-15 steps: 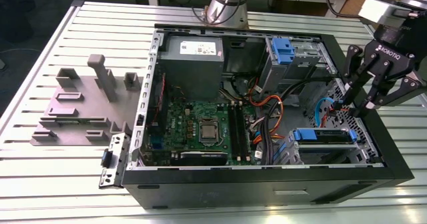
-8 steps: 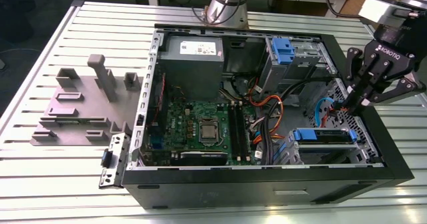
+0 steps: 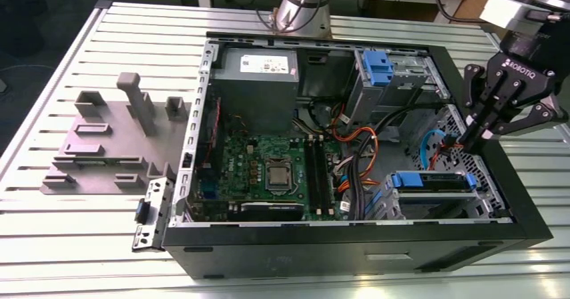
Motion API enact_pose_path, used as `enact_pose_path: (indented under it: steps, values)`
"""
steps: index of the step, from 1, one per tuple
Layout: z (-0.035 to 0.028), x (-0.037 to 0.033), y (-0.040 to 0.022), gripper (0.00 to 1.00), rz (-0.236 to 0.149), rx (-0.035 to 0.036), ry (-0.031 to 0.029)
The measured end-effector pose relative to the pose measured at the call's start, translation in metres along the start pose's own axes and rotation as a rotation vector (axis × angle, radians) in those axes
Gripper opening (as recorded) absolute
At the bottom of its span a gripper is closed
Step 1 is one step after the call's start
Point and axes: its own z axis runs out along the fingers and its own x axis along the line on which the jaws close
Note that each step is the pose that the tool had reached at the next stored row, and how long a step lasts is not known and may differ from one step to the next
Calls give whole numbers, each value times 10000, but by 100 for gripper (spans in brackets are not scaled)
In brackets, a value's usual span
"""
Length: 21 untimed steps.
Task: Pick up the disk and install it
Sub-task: 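Insert the first disk wire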
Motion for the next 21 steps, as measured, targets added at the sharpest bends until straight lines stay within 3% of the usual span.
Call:
enact_pose_path:
  steps: [4,15,21]
  values:
    - [-36,11,7,18,0,0,0]
    - [-26,40,30,18,-1,8,1]
    - [1,102,75,18,-37,69,-38]
